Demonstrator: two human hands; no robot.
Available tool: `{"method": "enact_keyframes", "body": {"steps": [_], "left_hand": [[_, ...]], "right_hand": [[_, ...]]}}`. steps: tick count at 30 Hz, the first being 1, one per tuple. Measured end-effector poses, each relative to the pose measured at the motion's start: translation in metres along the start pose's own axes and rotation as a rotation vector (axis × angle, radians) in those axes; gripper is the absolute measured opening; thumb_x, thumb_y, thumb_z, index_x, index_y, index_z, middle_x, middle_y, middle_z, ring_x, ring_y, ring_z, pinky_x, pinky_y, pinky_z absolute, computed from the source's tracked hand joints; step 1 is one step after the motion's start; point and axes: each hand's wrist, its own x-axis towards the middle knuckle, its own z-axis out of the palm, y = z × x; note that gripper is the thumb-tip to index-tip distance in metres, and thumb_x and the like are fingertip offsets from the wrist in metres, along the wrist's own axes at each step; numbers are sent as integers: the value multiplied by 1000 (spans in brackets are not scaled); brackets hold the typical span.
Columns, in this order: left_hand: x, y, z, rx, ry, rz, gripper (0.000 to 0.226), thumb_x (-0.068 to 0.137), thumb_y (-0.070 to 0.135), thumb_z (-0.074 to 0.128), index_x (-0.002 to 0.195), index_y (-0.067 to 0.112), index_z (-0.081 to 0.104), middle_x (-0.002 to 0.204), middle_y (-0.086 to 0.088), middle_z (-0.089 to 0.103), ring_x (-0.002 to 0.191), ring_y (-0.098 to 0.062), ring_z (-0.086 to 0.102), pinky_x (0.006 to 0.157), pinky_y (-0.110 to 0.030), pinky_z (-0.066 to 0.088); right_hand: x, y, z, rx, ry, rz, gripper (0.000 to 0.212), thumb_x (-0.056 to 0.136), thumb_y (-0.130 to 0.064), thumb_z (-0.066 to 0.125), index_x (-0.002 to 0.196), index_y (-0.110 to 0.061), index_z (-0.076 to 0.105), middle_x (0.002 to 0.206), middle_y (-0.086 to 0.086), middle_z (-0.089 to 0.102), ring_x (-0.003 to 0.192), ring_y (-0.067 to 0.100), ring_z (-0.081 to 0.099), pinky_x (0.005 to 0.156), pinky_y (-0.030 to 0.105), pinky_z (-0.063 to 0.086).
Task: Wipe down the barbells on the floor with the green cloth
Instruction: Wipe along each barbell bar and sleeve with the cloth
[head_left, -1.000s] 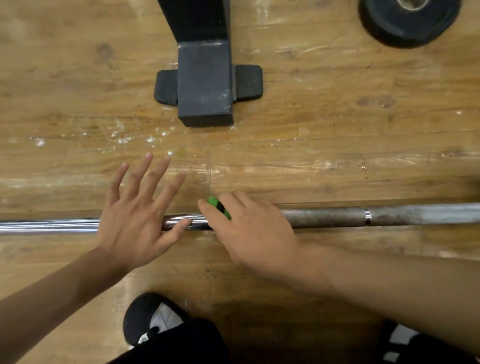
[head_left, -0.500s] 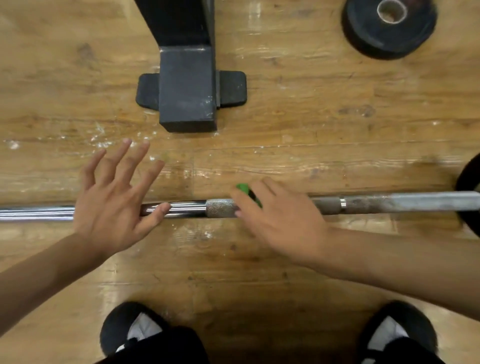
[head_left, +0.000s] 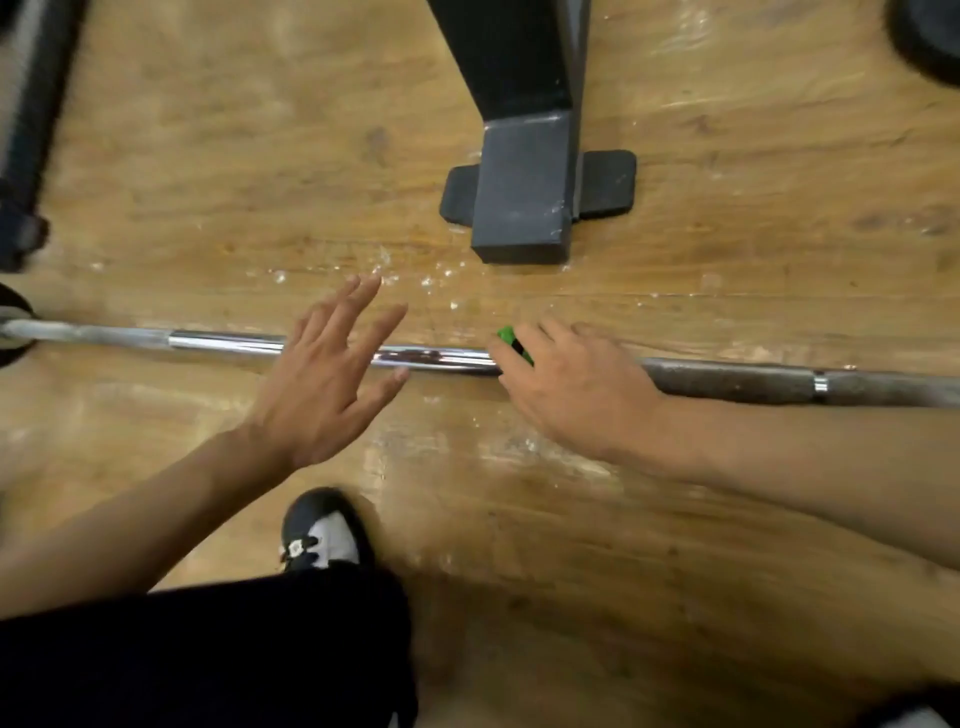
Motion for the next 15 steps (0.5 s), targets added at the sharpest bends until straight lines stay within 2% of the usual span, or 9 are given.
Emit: {"method": "enact_keyframes", "body": {"steps": [3, 5, 7, 10, 13, 15], "left_hand": [[-30, -10, -6, 26, -11, -7, 70, 108, 61, 26, 157, 15, 44, 169, -17, 28, 157, -36, 23, 119, -60, 31], [-42, -25, -4, 65, -23, 34, 70, 108, 61, 25, 157, 16, 45, 169, -17, 28, 157, -37, 25, 119, -59, 33], [-45, -44, 2, 72, -31, 19, 70, 107, 62, 25, 158, 18, 42, 169, -16, 27, 157, -36, 24, 120, -58, 33], [-47, -69, 13, 51, -34, -53, 73, 107, 65, 21, 160, 19, 38, 170, -17, 24, 158, -36, 22, 120, -56, 31], [-42, -98, 25, 36, -10, -81, 77, 105, 68, 14, 164, 21, 31, 172, -17, 20, 159, -35, 16, 121, -56, 29], [-38, -118, 31, 5, -5, -100, 78, 105, 68, 13, 165, 21, 27, 172, -17, 18, 160, -35, 14, 122, -55, 27]], "right_hand": [[-1, 4, -5, 33, -40, -35, 46, 103, -30, 46, 141, -5, 53, 113, 18, 62, 93, 33, 59, 70, 44, 53], [-1, 5, -9, 47, -51, -11, 49, 100, -32, 41, 140, -5, 50, 114, 16, 60, 95, 33, 58, 71, 42, 53], [1, 6, -12, 134, -29, 47, 51, 91, -31, 42, 132, -2, 51, 114, 17, 58, 93, 34, 57, 69, 38, 49], [0, 4, -14, 133, -25, 115, 47, 88, -25, 45, 126, 1, 51, 126, 24, 52, 102, 38, 51, 72, 41, 51], [-1, 2, -16, -1, -55, 171, 41, 95, -20, 54, 132, -2, 55, 133, 27, 51, 109, 41, 48, 82, 49, 53], [-3, -2, -17, -67, -91, 197, 42, 102, -21, 49, 140, -4, 53, 133, 28, 52, 108, 44, 49, 89, 55, 51]]}}
